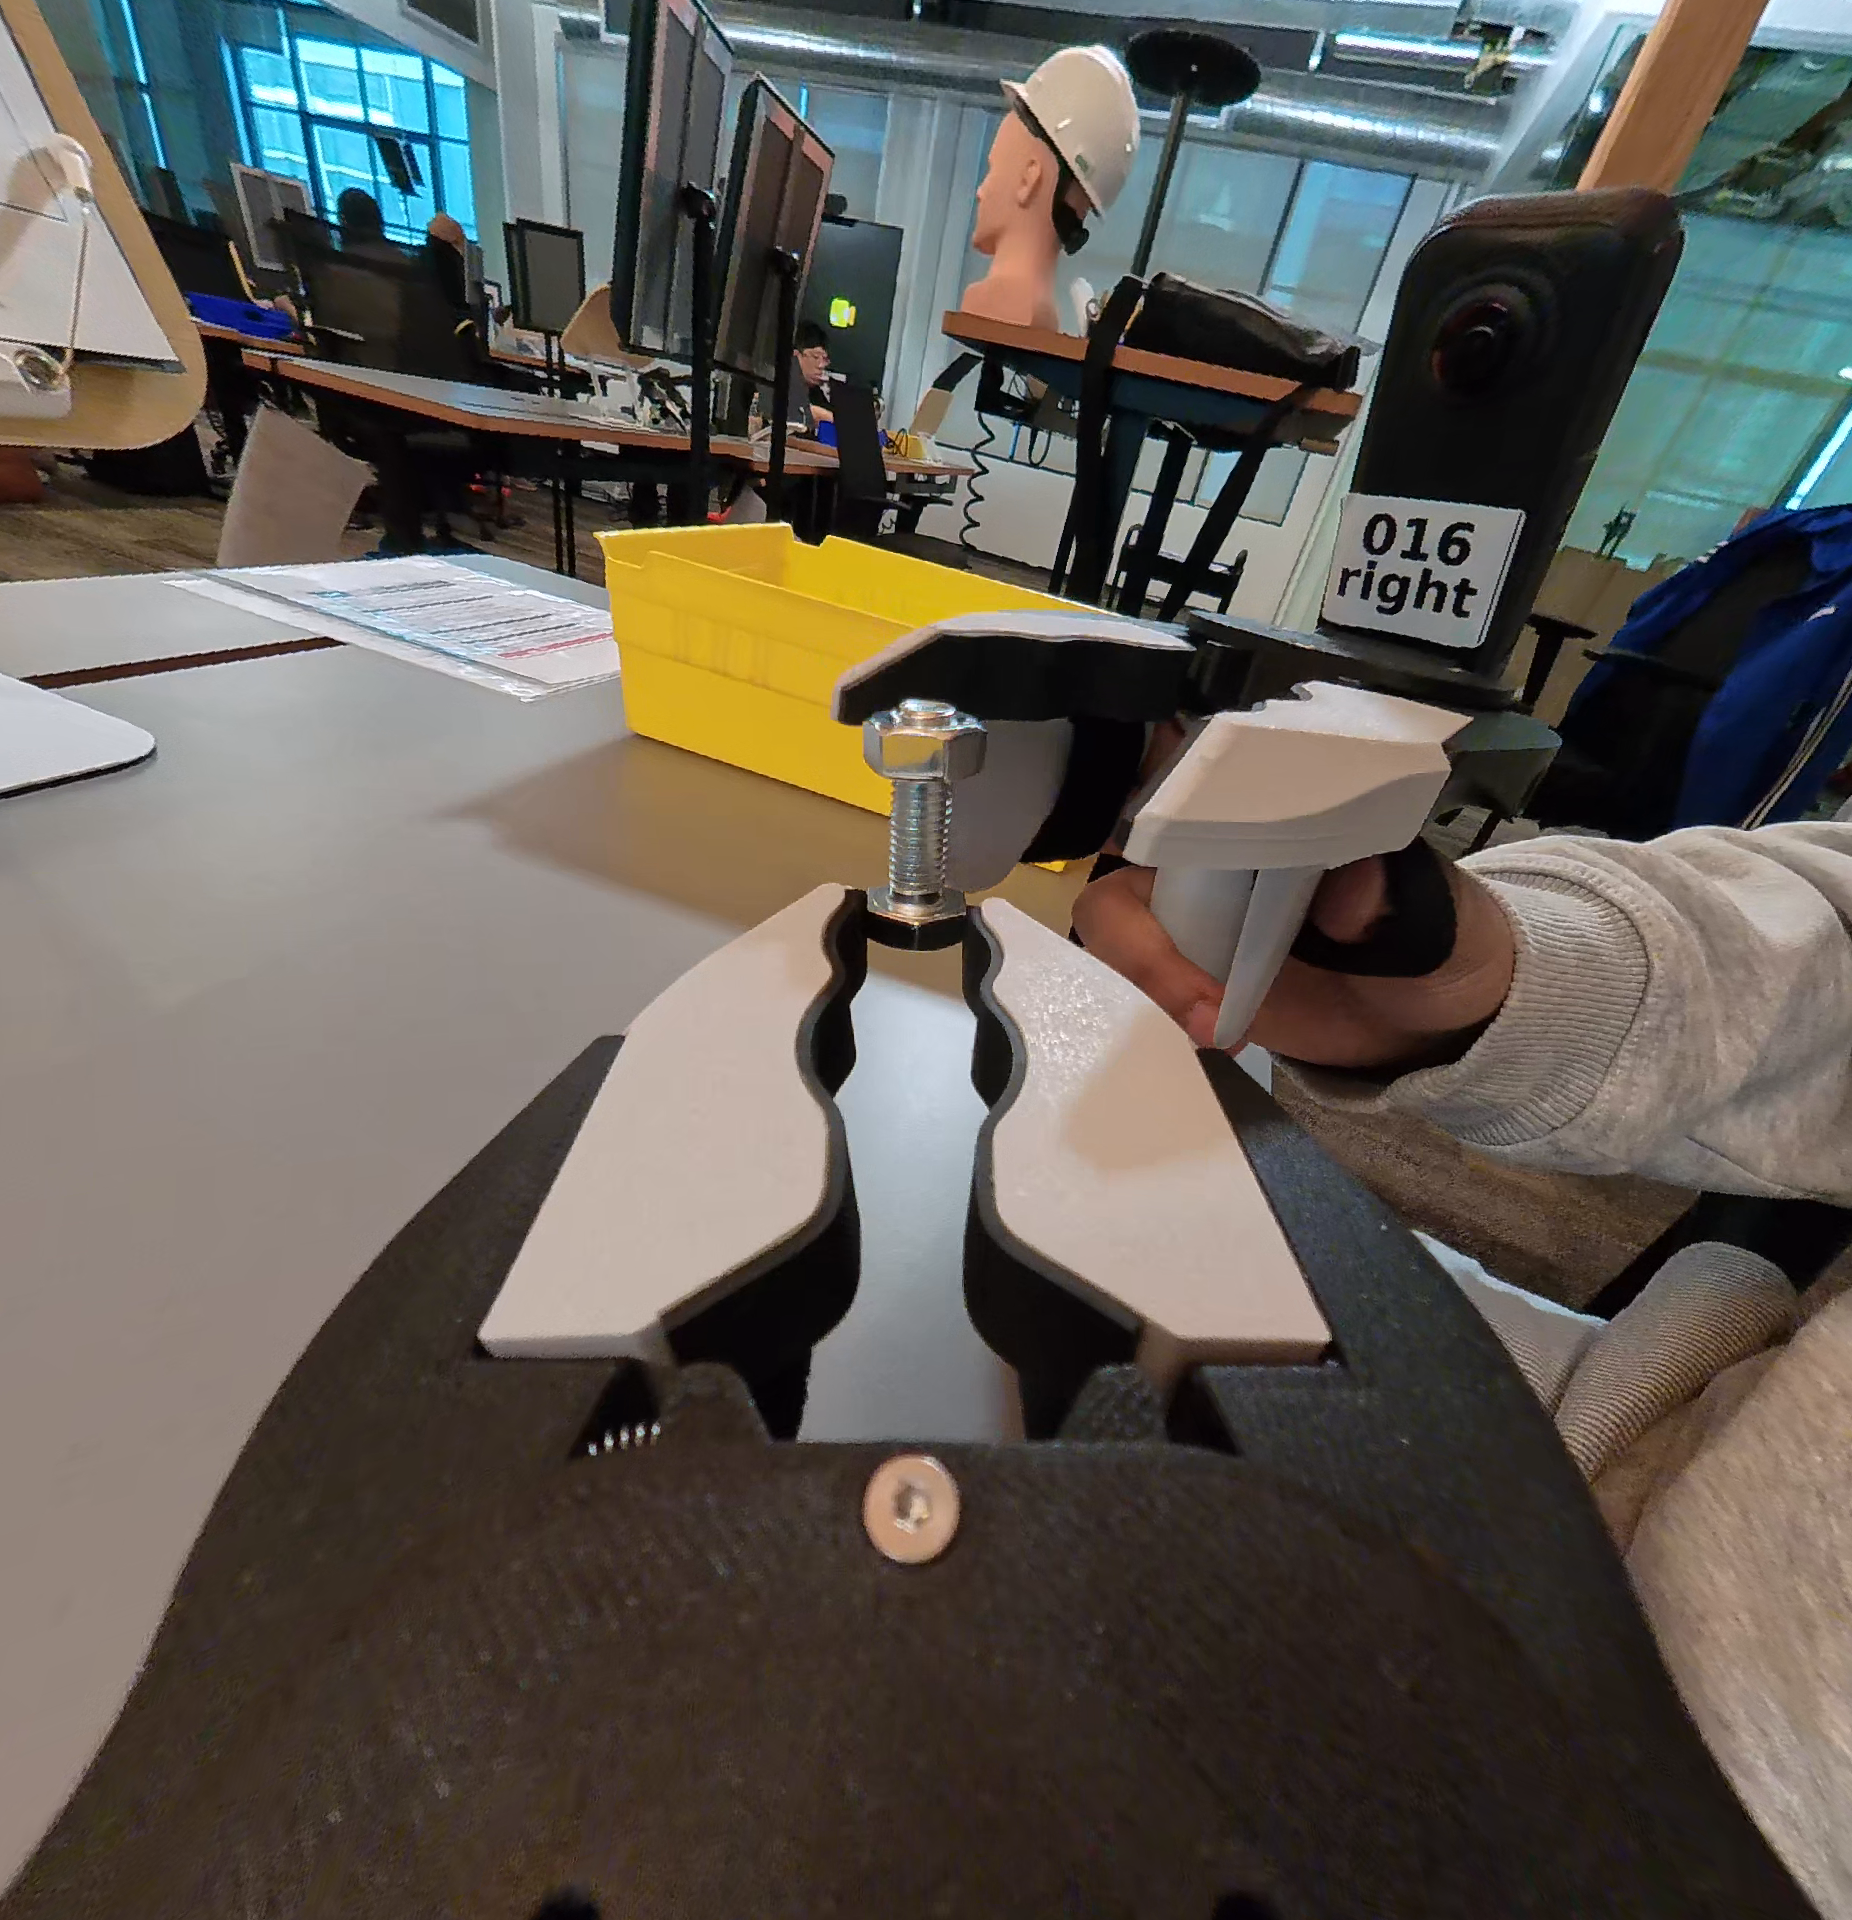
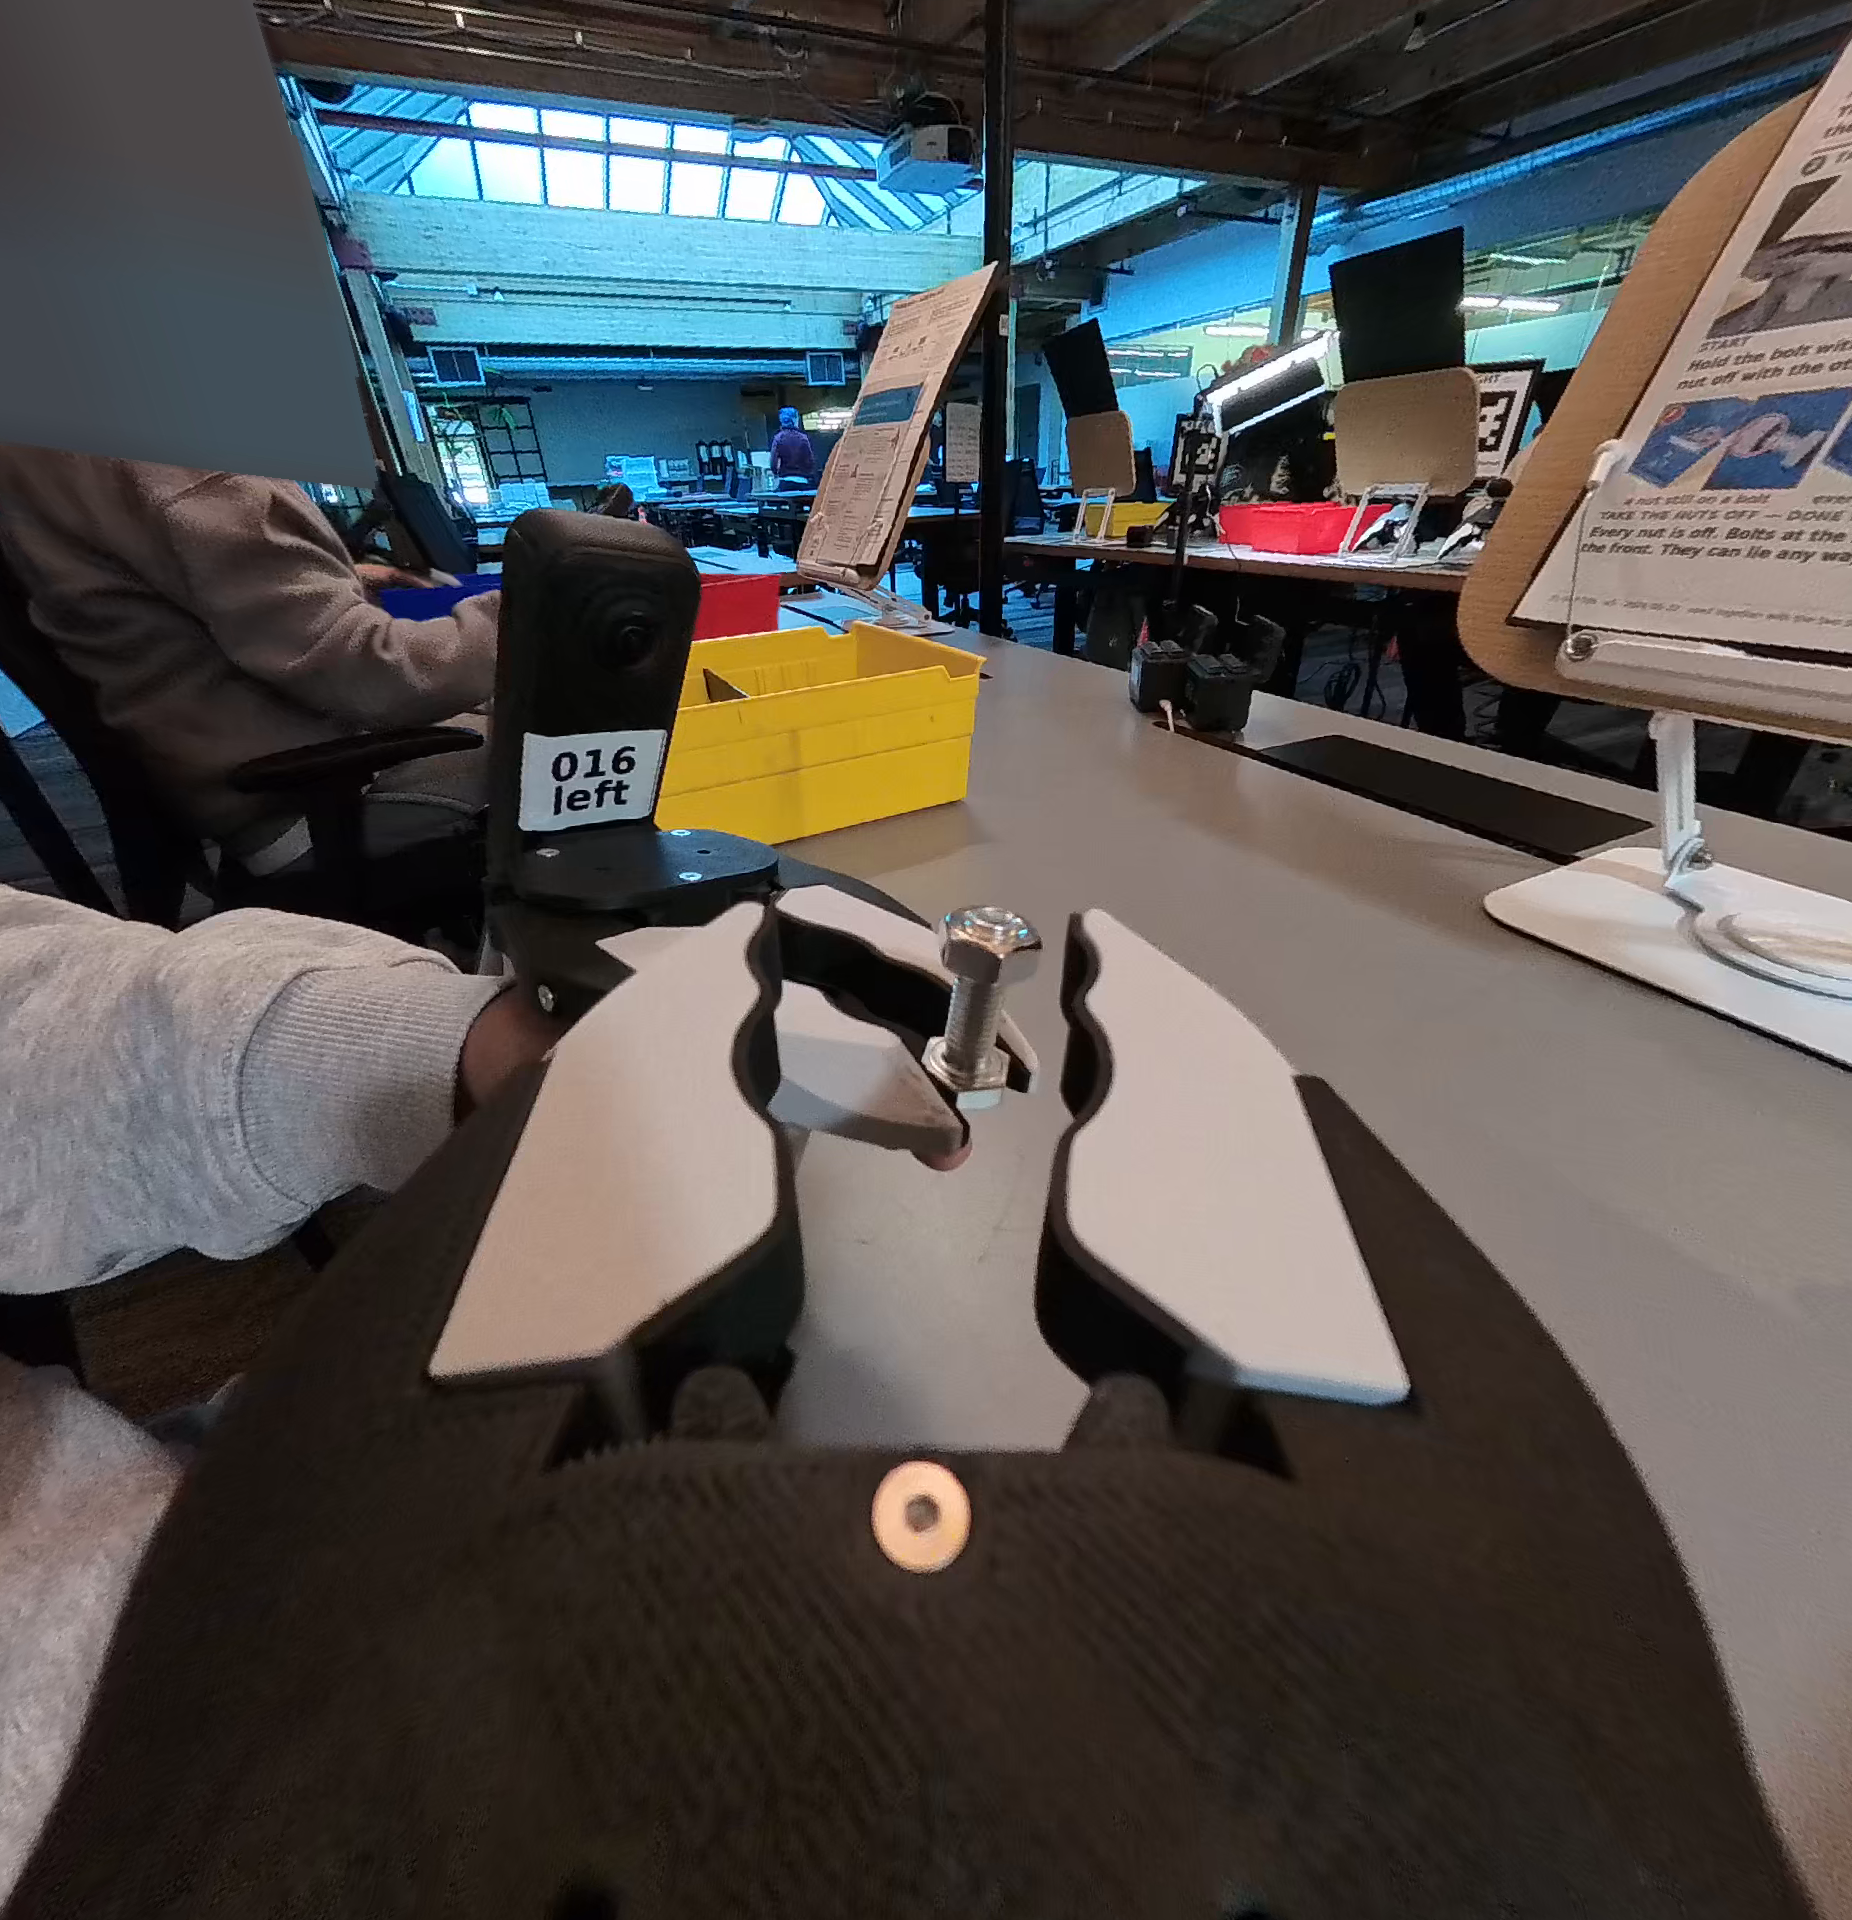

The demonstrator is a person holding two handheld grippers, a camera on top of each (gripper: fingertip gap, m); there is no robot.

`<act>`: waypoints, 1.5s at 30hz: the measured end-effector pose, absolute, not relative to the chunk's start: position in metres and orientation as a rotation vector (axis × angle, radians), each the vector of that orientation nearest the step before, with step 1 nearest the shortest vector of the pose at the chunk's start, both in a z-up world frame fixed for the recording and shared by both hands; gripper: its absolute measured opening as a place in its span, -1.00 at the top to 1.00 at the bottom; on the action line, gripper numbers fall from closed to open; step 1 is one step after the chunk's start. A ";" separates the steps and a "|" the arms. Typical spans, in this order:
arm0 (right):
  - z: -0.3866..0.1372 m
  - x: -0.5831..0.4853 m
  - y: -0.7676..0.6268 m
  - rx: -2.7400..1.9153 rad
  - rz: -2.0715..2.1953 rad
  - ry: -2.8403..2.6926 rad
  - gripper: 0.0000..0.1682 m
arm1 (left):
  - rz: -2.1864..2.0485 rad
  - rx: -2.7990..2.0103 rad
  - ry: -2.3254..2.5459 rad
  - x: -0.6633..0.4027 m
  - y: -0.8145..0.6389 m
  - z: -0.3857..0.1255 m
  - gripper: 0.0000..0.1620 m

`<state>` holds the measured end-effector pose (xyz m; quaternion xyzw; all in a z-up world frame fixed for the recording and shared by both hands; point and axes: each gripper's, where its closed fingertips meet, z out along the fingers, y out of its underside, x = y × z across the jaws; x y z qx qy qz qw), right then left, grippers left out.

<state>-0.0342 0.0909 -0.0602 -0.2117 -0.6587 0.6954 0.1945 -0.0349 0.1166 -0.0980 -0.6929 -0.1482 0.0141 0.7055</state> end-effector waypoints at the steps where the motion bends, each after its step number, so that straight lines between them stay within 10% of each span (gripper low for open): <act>1: -0.060 -0.034 0.091 -0.592 1.950 -1.849 0.38 | 0.032 -1.541 -0.330 -0.035 0.117 -0.098 0.77; 6: -0.061 -0.033 0.093 -0.613 1.953 -1.870 0.53 | 0.055 -1.566 -0.365 -0.040 0.115 -0.103 0.77; 8: -0.057 -0.022 0.093 -0.586 2.037 -1.925 0.98 | 0.063 -1.566 -0.398 -0.046 0.113 -0.104 0.77; 21: -0.066 -0.039 0.095 -0.632 1.937 -1.854 0.41 | 0.045 -1.590 -0.376 -0.041 0.117 -0.107 0.77; 26: -0.068 -0.036 0.091 -0.622 1.935 -1.887 0.47 | 0.049 -1.600 -0.392 -0.043 0.116 -0.108 0.77; 29: -0.066 -0.024 0.091 -0.624 2.017 -1.977 1.00 | 0.034 -1.593 -0.437 -0.048 0.113 -0.110 0.77; 37: -0.062 -0.040 0.100 -0.638 1.957 -1.825 0.53 | 0.039 -1.626 -0.401 -0.043 0.117 -0.114 0.77; 45: -0.071 -0.040 0.094 -0.603 1.863 -1.874 0.54 | 0.027 -1.615 -0.391 -0.041 0.117 -0.112 0.77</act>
